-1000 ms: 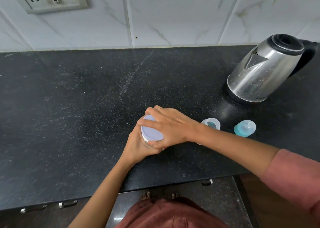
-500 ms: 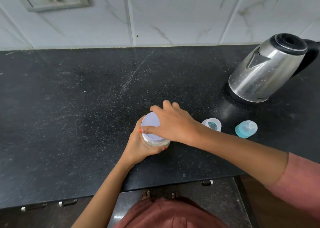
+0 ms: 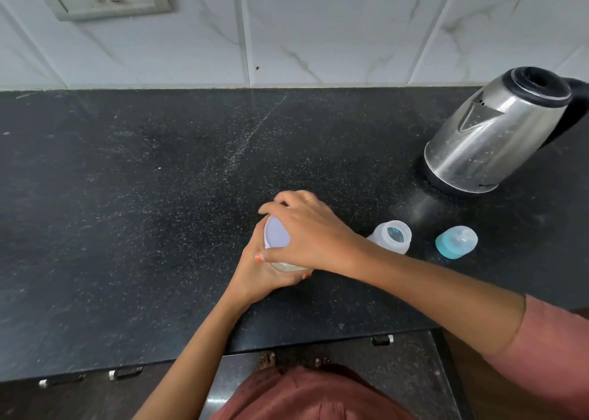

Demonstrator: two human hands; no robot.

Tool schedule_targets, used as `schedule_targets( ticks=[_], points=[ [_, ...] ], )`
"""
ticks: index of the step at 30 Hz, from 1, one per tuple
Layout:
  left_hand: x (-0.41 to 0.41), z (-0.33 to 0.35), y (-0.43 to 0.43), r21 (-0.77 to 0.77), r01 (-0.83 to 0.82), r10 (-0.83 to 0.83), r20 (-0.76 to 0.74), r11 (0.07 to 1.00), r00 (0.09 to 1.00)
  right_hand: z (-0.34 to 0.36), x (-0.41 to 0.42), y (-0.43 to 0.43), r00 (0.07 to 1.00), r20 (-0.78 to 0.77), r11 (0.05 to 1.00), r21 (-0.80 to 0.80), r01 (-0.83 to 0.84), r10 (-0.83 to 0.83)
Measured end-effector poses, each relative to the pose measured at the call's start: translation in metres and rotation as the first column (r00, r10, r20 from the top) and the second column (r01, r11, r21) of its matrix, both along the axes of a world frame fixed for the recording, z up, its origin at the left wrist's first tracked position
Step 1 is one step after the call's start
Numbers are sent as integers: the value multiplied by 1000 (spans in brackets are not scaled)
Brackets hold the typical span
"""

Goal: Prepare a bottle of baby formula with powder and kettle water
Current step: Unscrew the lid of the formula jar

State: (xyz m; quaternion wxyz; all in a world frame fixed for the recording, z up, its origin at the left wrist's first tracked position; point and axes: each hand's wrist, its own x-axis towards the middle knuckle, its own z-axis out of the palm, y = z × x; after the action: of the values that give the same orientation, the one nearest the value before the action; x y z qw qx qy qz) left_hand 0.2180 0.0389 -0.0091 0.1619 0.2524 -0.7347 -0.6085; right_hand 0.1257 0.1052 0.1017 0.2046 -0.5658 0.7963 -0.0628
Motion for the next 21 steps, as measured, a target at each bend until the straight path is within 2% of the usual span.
schedule_targets(
  ticks=[3,10,13,15,18,21],
  points=[
    [1,3,2,14,-3,3,5,1000,1000,2,0,2,990,-115,993,74,95,-86],
    [0,0,-1,-42,52,-51,13,998,999,3,7,-3,995,23,991,85,-102,101],
    [0,-4,-2,-28,46,-45,16,999,999,-3,7,-3,993,89,997,7,-78,77],
    [0,-3,-1,-15,18,-18,-1,1000,1000,-4,5,-1,1000,5,1000,-22,-20,20],
    [1,-3,0,11,-1,1,0,1000,1000,-2,2,3,987,-144,995,48,82,-75],
    [1,-3,0,-7,-1,1,9,1000,1000,-2,4,3,983,-150,991,66,115,-104]
  ],
)
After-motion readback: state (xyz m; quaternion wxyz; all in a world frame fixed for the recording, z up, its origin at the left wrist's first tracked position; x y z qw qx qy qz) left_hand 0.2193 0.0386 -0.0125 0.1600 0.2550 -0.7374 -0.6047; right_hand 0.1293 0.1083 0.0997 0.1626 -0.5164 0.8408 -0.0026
